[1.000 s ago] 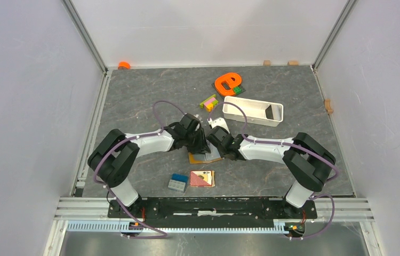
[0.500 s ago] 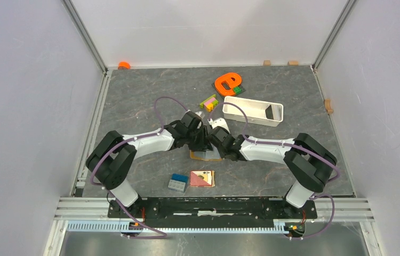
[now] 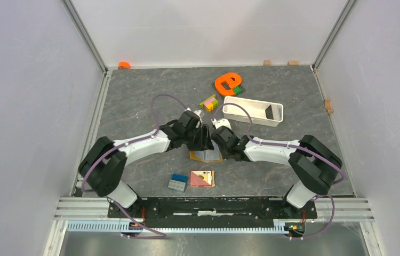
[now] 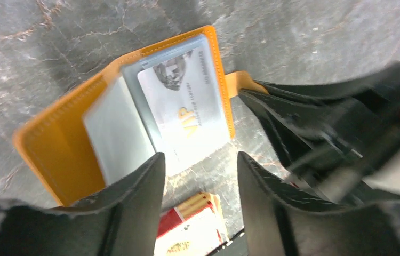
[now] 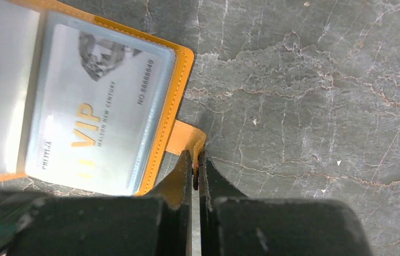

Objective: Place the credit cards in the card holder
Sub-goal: Insert the credit card into the card holder.

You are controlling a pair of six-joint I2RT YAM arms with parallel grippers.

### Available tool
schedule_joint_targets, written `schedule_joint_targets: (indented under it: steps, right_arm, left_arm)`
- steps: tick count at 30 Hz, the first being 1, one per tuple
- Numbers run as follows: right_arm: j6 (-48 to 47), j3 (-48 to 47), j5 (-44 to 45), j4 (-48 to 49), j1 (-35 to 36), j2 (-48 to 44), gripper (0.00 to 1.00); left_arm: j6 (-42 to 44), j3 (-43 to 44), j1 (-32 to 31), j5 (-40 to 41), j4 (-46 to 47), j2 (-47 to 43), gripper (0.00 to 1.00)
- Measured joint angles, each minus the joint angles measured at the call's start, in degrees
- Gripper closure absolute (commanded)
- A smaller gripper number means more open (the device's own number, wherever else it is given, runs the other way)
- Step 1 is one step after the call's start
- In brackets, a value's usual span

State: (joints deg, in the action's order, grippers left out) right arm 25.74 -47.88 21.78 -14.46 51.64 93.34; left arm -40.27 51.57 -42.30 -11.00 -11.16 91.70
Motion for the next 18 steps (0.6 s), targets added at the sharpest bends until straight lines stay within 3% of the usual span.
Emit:
schedule_joint_targets:
  steps: [6,9,12,18]
  right_arm:
    - [0.0,1.6,-2.3,0.3,-1.1,-1.6,1.00]
    - [0.0,1.8,-2.7,0.4,-1.2,-1.8,1.00]
    - [0.0,1.8,-2.8,0.4,-1.2,-1.8,1.00]
    - [0.0,1.8,-3.5,0.5,-1.3,-1.8,1.00]
  left_arm:
    - [0.9,-0.2,-0.2,4.2,-3.7,-12.1,0.25]
    - [0.9,-0.7,-0.2,8.5,-5.1,-16.5,0.14]
    - [0.9,-1.7,-0.1,13.0,-6.8,-17.6,0.06]
    - [0.9,-5.6,1.4,13.5,-7.2,-14.7,0.05]
